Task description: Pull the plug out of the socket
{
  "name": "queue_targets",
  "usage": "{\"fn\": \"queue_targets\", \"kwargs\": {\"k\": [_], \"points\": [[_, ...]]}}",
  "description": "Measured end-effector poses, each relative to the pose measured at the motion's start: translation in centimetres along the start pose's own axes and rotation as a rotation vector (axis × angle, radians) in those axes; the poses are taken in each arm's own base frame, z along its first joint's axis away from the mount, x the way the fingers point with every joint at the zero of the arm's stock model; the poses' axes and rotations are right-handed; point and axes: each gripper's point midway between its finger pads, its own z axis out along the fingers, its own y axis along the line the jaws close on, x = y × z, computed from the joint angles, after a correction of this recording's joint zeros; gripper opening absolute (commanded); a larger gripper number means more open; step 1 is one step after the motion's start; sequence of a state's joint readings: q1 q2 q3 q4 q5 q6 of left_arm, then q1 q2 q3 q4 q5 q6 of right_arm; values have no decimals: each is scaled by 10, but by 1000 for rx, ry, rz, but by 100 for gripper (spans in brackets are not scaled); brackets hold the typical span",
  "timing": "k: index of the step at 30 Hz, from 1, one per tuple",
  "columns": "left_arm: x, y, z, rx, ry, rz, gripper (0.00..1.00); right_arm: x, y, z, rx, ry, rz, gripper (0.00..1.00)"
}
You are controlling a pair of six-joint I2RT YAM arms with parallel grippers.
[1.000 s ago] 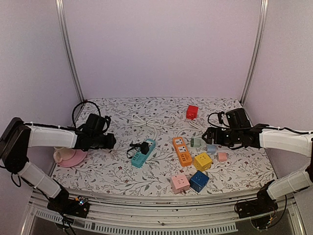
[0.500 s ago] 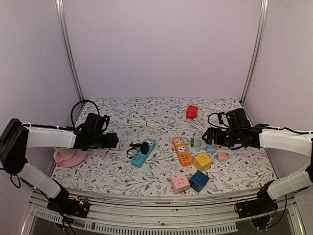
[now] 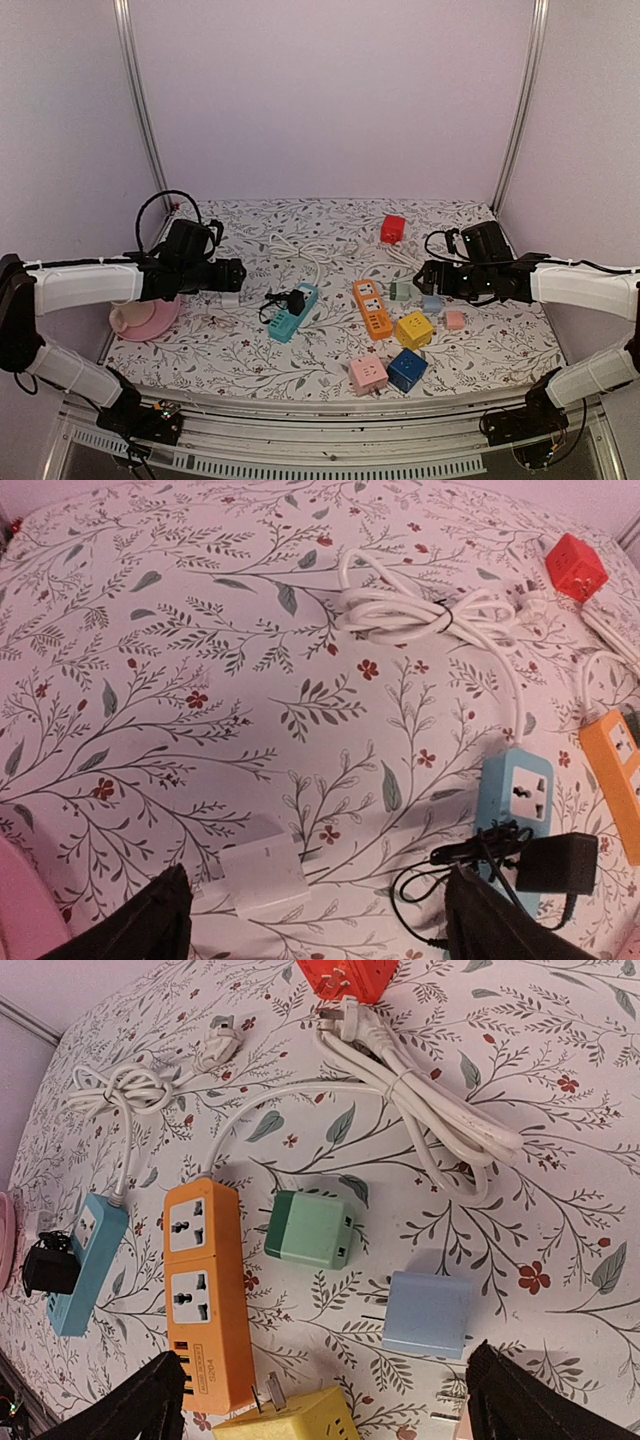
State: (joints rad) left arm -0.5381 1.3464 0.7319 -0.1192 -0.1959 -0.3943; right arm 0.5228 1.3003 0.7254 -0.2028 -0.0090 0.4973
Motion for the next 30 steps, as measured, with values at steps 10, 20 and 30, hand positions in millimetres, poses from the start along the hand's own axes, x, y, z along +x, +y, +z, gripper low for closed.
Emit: {"fn": "queue_targets", "kwargs": {"k": [10, 20, 30], "points": [[-17, -59, -15, 102, -31, 80, 87, 0, 0, 0, 0, -1, 0, 99], [-3, -104, -7, 144, 15, 163, 86, 0, 0, 0, 0, -1, 0, 99], [16, -141, 7, 151, 64, 244, 70, 0, 0, 0, 0, -1, 0, 99]]}}
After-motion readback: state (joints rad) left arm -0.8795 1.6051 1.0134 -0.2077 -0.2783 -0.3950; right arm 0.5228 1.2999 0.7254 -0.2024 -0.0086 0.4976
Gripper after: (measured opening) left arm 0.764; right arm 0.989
